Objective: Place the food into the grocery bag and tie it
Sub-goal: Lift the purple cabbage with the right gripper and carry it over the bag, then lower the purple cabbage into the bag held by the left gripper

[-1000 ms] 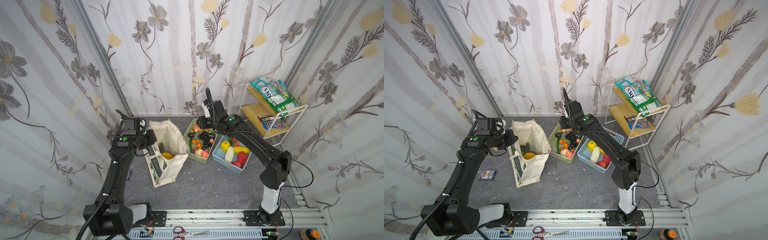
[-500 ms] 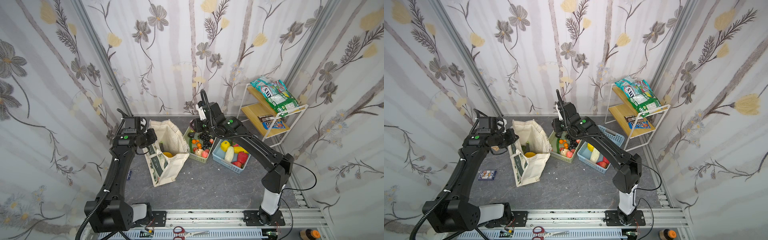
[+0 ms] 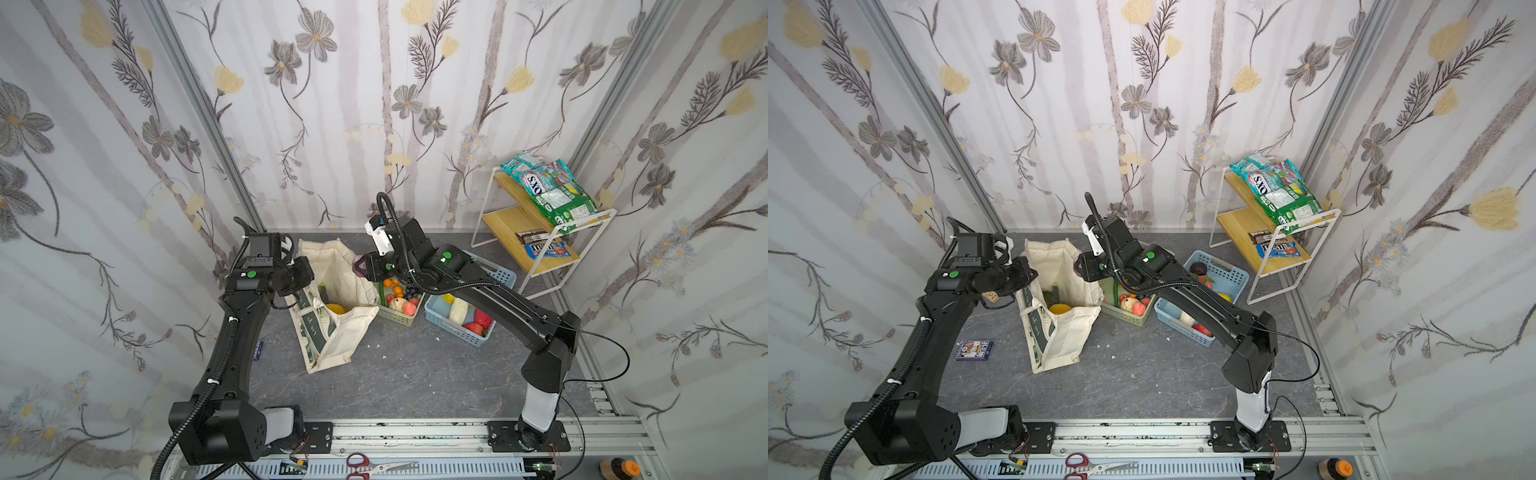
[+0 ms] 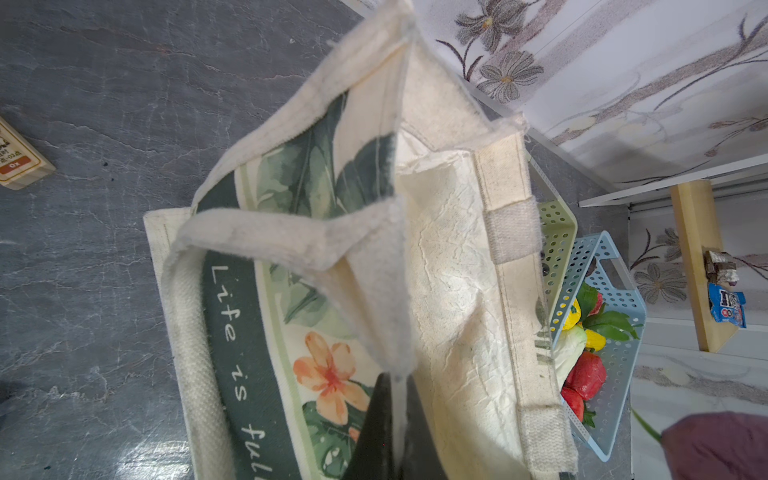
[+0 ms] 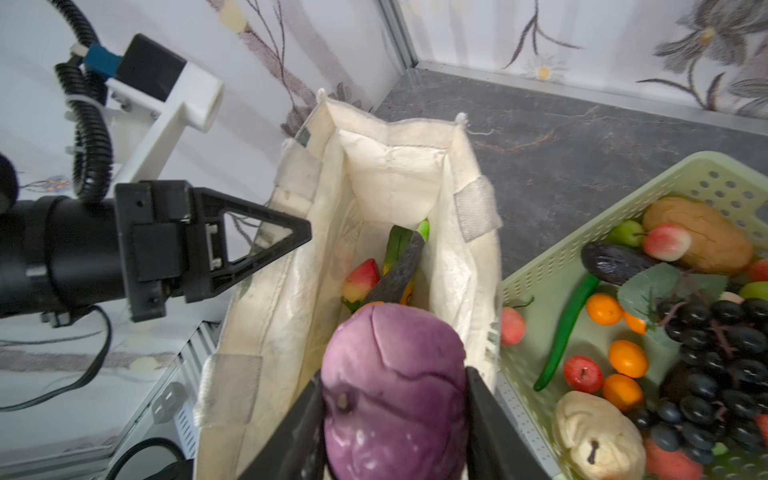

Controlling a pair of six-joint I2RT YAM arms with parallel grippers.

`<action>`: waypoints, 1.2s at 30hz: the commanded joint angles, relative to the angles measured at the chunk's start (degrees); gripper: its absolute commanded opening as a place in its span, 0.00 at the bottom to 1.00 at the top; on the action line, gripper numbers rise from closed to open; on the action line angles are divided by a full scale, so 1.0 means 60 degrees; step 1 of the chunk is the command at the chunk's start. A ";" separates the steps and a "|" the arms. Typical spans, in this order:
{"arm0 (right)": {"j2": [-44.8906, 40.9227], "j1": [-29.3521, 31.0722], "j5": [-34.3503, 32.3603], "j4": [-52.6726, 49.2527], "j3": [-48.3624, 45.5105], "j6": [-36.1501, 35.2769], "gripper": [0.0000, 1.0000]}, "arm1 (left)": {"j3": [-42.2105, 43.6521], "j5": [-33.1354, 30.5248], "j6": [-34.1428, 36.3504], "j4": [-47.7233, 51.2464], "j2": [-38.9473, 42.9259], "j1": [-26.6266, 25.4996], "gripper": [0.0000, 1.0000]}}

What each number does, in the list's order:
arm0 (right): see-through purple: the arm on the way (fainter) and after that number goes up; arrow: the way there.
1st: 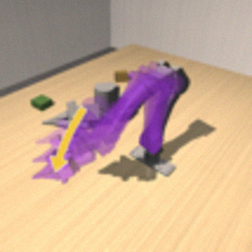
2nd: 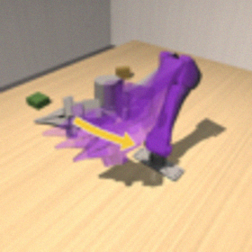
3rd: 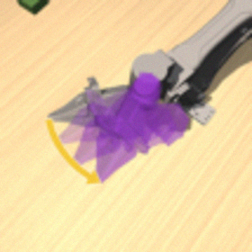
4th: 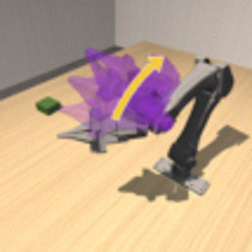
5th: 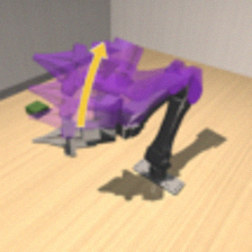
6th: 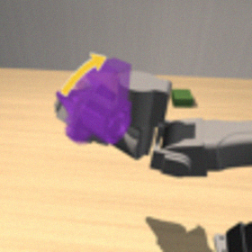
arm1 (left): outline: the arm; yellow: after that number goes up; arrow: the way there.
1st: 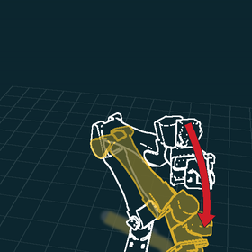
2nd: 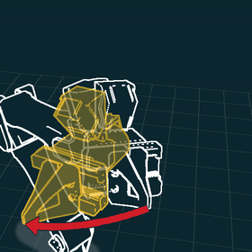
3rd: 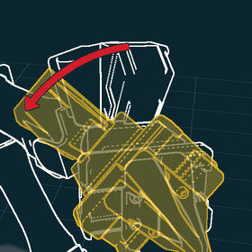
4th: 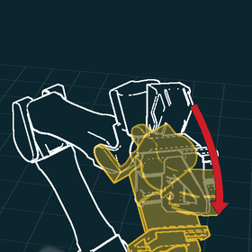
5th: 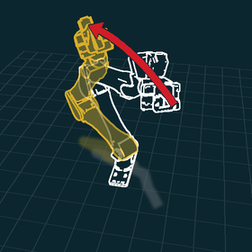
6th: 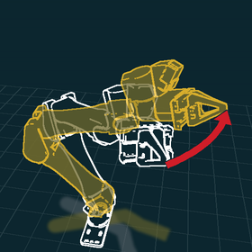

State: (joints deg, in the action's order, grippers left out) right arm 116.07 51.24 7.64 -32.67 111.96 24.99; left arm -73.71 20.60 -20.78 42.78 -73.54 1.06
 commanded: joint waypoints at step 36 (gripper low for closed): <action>0.1987 0.0714 0.2039 -0.0074 -0.0200 -0.1060 0.45 | 0.0069 0.1486 0.0635 -0.0340 0.0567 -0.0308 0.00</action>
State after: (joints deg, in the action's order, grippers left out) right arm 127.11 55.44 17.78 -33.30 110.76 20.36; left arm -73.38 27.05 -17.96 43.20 -70.48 -0.67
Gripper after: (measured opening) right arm 0.453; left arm 0.052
